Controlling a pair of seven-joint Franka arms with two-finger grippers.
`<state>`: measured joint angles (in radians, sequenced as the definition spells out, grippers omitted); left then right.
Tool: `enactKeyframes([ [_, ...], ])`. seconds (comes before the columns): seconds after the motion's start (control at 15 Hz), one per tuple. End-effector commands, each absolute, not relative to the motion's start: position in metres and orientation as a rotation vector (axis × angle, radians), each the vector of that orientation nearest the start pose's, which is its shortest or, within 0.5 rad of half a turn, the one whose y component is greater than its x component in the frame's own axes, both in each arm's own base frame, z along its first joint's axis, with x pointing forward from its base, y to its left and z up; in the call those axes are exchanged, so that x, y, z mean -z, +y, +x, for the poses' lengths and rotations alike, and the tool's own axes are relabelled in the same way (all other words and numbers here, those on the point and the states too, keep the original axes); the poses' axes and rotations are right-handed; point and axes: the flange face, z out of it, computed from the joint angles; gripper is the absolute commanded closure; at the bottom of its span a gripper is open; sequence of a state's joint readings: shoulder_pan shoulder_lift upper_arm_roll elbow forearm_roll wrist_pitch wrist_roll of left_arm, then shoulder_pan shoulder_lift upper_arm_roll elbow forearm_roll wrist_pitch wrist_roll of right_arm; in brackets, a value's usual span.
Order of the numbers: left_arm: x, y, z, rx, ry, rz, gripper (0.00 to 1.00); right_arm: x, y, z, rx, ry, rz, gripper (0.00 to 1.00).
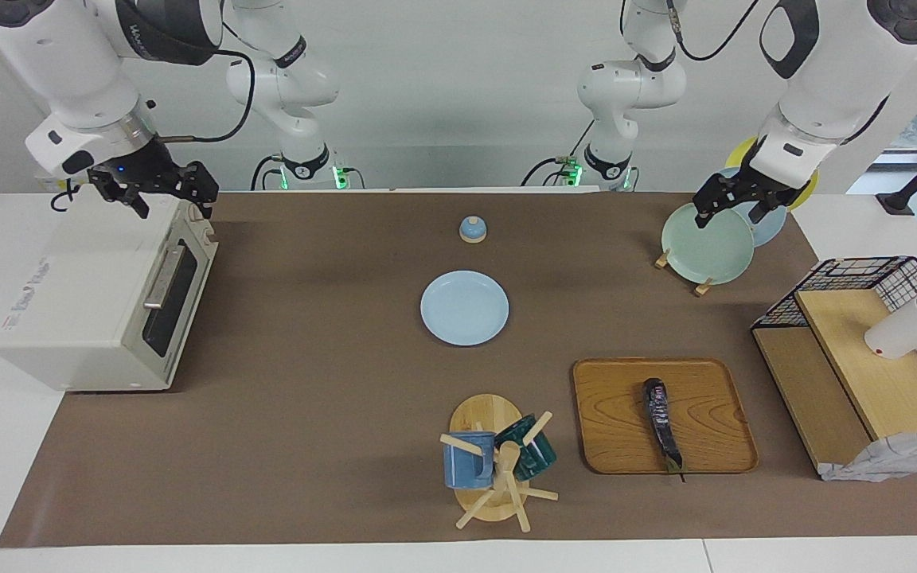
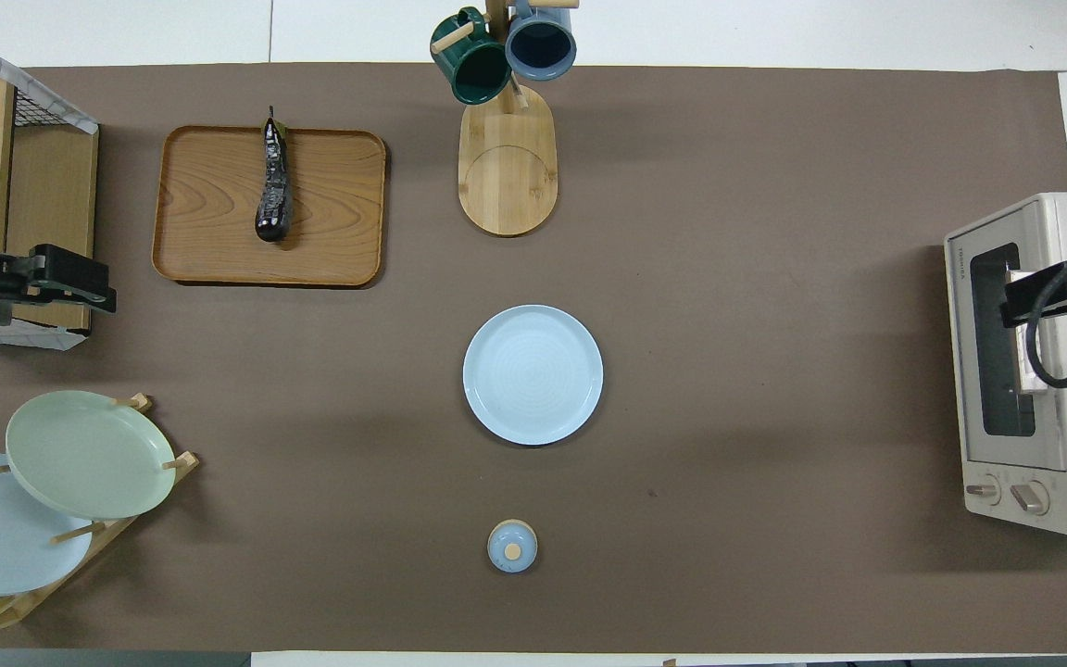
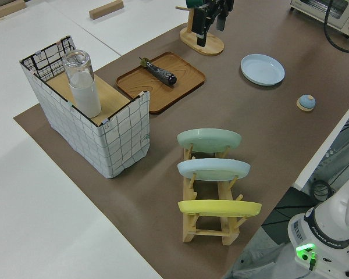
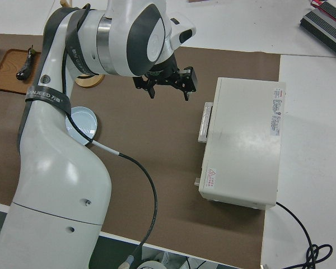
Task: Put eggplant into oven
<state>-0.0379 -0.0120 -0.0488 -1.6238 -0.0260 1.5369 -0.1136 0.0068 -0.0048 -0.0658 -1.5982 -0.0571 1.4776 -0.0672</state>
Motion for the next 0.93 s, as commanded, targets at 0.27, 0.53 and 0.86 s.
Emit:
enactKeyframes([
  [0.27, -0.605, -0.05, 0.545, -0.09, -0.028, -3.173, 0.0, -0.611, -0.039, 0.54, -0.156, -0.032, -3.16, 0.0],
  [0.53, -0.601, -0.053, 0.544, -0.083, -0.026, -3.173, 0.0, -0.611, -0.034, 0.539, -0.154, -0.032, -3.169, 0.0],
  [0.86, -0.588, -0.055, 0.555, -0.021, -0.028, -3.184, 0.0, -0.606, -0.033, 0.538, -0.159, -0.048, -3.166, 0.49],
])
